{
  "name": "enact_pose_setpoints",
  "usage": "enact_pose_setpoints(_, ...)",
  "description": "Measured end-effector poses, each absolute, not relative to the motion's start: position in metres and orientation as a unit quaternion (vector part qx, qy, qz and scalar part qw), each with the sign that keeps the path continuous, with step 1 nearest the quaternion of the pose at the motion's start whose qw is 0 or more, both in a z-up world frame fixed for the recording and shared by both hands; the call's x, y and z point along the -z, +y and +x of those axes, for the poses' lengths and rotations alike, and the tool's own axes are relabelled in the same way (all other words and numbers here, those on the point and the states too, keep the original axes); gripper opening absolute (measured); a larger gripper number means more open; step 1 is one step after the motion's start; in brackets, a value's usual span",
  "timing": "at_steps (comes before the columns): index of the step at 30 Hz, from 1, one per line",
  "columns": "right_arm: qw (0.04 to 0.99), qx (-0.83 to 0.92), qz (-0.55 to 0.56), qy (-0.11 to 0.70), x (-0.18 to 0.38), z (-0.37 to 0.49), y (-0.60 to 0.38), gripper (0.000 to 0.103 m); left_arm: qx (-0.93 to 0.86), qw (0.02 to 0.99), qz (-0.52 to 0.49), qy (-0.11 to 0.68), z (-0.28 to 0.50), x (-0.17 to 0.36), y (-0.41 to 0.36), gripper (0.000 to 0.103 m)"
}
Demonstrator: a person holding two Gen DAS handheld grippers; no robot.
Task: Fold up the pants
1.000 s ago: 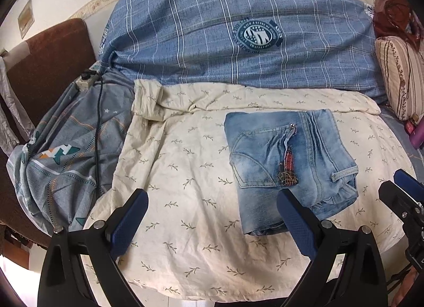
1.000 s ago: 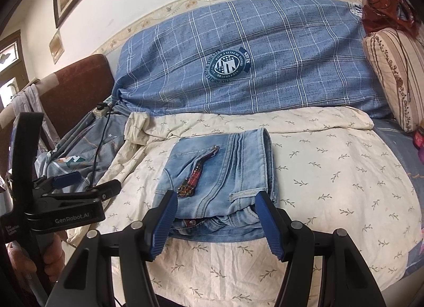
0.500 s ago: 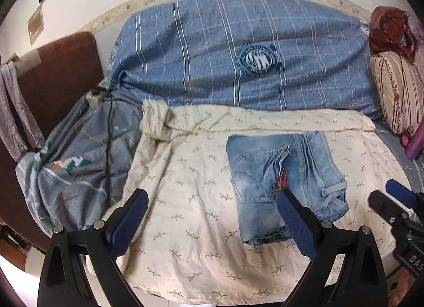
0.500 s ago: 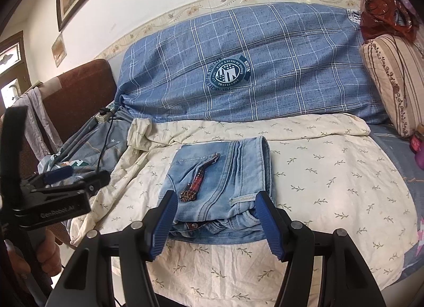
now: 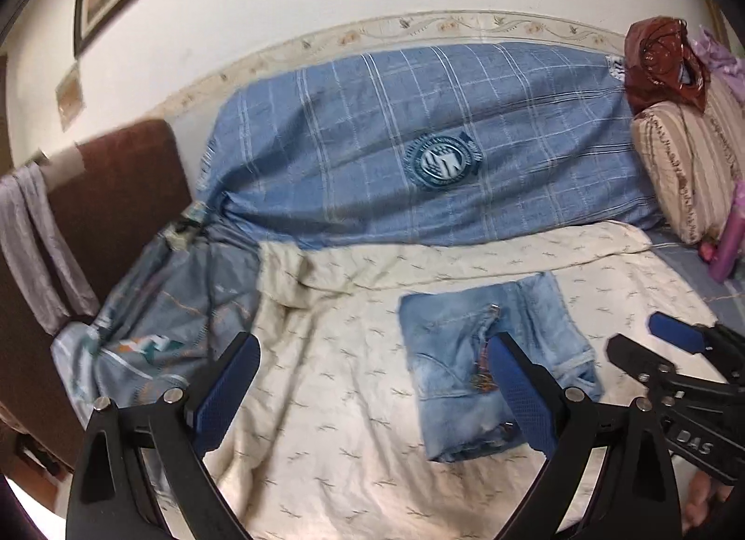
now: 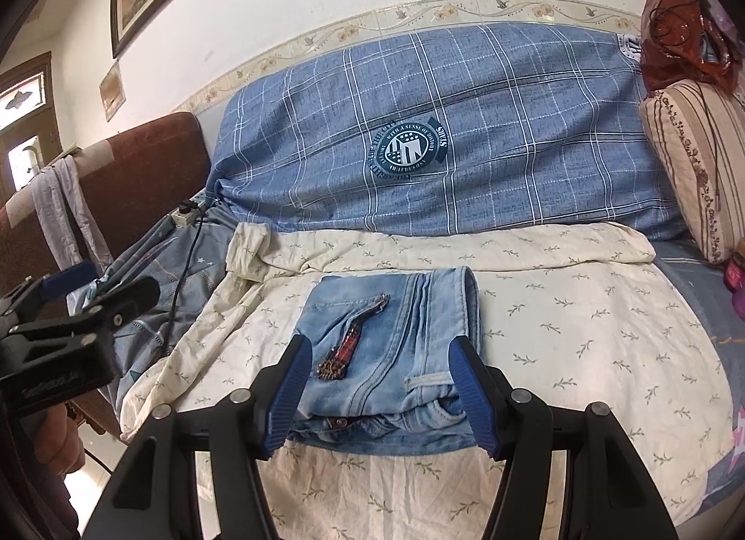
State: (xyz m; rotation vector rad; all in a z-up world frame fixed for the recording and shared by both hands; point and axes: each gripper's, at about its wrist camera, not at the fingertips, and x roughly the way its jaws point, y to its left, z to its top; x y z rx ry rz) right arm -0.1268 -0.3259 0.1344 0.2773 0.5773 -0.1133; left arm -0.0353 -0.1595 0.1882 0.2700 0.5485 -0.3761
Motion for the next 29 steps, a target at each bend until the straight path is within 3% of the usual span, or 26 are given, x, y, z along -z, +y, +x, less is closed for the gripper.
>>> enact_pose_setpoints(11,0.938,0.048,0.141,0.313,-0.110,-0.111,-0.322,0.065,0.187,0.900,0.122,0.375,-0.003,-0.135,-0.170,0.098)
enact_pose_setpoints(29,0.938,0.058,0.153,0.307,-0.104,-0.085,-0.333,0.065,0.211,0.890,0.104,0.391,0.022,-0.136,-0.181,0.098)
